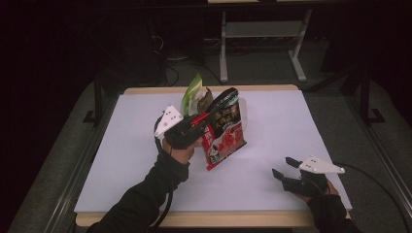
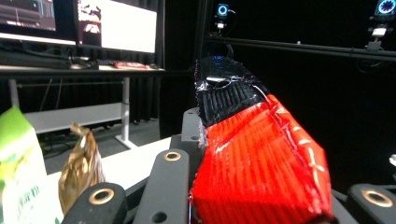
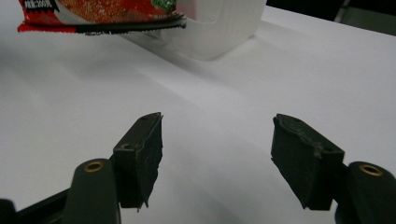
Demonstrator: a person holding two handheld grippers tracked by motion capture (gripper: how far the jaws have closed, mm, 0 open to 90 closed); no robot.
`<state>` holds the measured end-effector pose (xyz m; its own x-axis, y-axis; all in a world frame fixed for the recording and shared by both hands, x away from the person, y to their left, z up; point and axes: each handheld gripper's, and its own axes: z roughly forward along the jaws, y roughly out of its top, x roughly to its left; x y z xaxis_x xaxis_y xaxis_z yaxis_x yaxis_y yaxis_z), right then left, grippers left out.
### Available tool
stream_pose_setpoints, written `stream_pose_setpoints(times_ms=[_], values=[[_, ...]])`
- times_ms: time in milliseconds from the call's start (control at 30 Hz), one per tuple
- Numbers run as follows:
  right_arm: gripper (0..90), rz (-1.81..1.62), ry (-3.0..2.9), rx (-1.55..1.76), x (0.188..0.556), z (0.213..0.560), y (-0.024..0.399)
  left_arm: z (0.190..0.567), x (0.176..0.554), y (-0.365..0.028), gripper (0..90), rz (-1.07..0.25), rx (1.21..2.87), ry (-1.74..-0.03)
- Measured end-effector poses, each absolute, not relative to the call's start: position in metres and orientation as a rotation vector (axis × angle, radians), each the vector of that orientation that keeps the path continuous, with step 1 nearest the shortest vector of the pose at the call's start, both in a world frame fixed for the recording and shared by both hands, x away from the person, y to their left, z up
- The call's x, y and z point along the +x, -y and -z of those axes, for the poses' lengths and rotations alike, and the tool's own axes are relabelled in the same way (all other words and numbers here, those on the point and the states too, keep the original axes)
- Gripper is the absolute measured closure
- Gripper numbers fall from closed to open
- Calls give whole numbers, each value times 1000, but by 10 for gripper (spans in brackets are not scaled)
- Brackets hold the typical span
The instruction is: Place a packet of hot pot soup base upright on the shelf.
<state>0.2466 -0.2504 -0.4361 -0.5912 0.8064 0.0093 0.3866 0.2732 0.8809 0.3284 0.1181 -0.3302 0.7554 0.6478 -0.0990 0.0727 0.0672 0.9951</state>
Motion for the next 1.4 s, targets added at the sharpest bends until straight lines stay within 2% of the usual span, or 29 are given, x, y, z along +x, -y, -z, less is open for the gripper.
stream_pose_setpoints(times_ms=[167,500,1167,1400], values=[[331,-1276,-2080,1078,244,434,253,321,335,-111,767,-528,1460,-637],[390,-1327,-2066,1050,242,432,254,310,362,-95,767,-598,1467,-676],[339,-1297,-2100,977,234,430,243,315,415,-49,764,-772,1482,-788],[339,-1301,-2110,967,234,431,241,331,428,-36,764,-830,1446,-850]])
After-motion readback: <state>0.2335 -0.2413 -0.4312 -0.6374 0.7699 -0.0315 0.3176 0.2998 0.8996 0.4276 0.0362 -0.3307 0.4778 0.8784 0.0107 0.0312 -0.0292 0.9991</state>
